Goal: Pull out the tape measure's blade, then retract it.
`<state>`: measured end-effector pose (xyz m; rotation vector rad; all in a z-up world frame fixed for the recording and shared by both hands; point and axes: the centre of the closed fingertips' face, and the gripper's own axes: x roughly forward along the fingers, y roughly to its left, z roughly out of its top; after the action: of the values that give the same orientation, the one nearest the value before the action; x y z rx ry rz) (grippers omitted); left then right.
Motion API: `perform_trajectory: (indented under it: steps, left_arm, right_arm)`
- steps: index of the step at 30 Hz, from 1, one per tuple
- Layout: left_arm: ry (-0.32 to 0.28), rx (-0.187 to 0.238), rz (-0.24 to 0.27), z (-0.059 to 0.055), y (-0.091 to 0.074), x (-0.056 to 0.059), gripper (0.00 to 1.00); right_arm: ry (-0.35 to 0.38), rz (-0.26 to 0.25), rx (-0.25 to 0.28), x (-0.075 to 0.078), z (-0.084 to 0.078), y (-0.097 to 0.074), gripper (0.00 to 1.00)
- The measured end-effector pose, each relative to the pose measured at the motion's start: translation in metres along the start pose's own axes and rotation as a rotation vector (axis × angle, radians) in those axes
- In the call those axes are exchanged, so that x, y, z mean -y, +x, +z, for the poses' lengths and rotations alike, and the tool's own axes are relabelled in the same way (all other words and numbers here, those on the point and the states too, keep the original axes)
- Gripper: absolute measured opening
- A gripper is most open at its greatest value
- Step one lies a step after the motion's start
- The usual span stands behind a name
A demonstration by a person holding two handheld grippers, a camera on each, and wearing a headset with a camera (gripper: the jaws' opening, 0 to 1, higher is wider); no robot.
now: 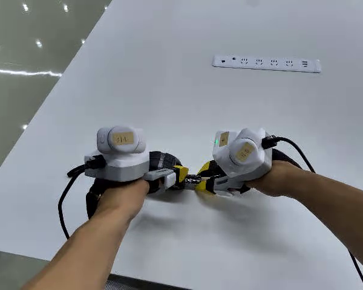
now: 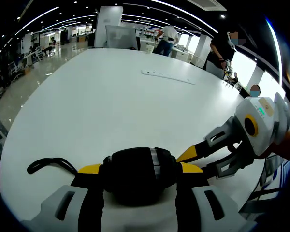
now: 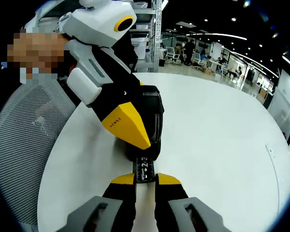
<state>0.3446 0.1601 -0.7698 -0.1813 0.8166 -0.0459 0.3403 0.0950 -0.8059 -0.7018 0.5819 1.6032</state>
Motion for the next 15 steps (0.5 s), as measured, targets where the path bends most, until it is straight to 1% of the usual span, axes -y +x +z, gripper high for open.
perform_trajectory:
  steps: [15]
  left_arm:
    - [-0.003, 0.001, -0.001, 0.0001, 0.0007, -0.0010, 0.55]
  right_arm:
    - [-0.014, 0.008, 0.009, -0.0010, 0.0098, 0.0097, 0.11]
